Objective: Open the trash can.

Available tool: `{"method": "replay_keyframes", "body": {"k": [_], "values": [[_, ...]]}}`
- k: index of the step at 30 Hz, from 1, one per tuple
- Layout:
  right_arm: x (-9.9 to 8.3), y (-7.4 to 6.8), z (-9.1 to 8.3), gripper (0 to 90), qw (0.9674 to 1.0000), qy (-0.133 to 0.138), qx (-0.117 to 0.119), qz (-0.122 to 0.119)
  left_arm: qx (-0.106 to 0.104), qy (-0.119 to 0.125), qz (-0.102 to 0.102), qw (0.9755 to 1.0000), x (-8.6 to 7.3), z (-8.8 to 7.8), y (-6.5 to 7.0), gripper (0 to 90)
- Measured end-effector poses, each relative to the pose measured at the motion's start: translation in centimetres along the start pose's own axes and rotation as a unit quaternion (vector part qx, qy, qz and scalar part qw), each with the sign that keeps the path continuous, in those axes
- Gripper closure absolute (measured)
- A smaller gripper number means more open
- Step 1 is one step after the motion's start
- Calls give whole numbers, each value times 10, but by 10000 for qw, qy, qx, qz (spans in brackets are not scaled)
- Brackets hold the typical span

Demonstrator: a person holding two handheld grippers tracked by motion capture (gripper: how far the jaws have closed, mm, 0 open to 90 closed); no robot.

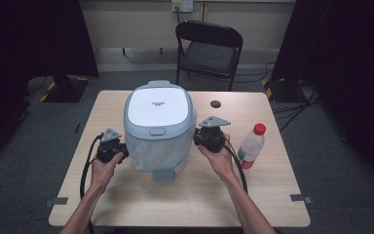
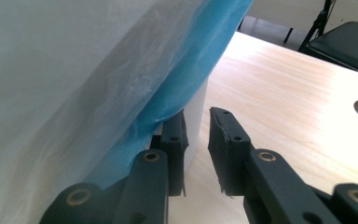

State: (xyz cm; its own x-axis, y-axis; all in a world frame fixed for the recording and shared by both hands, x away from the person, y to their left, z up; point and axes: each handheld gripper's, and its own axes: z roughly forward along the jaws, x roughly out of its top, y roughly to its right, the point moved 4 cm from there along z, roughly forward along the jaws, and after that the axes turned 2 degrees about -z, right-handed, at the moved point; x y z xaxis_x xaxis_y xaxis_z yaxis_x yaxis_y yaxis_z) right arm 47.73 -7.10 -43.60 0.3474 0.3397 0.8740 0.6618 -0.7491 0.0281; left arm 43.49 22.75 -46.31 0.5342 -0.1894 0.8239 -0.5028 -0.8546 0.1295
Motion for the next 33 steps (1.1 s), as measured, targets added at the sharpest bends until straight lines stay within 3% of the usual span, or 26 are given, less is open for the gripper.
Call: {"method": "replay_keyframes", "body": {"k": [2, 7, 10, 15, 19, 21, 24, 29, 31, 33], "values": [[-2, -2, -4, 756, 10000, -10, 65, -32, -49, 30, -54, 10000, -4, -4, 2, 795], [-5, -8, -13, 766, 9999, -76, 114, -65, -99, 27, 52, 9999, -8, -14, 11, 804], [-9, -10, -20, 765, 9994, -133, 324, -14, -166, 12, 118, 9998, -11, -18, 14, 805], [-13, -18, -31, 766, 9993, -238, 271, -84, -323, -57, 73, 9994, -14, -22, 17, 808], [-16, -19, -36, 668, 9992, -276, 175, -214, -359, -69, 16, 9993, -14, -22, 16, 776], [-17, -15, -35, 659, 9993, -273, 241, -107, -405, -43, -6, 9992, -15, -22, 18, 772], [-16, -13, -34, 695, 9995, -255, 147, -88, -409, -50, 141, 9991, -15, -22, 21, 769], [-16, -10, -33, 646, 9996, -264, 104, -22, -436, -42, 54, 9990, -16, -21, 15, 663], [-16, -8, -33, 559, 9996, -298, 11, 10, -215, -52, 142, 9997, -16, -20, 12, 545], [-15, -7, -34, 499, 9994, -313, -114, -61, -178, -85, -85, 9998, -16, -18, 9, 477]]}}
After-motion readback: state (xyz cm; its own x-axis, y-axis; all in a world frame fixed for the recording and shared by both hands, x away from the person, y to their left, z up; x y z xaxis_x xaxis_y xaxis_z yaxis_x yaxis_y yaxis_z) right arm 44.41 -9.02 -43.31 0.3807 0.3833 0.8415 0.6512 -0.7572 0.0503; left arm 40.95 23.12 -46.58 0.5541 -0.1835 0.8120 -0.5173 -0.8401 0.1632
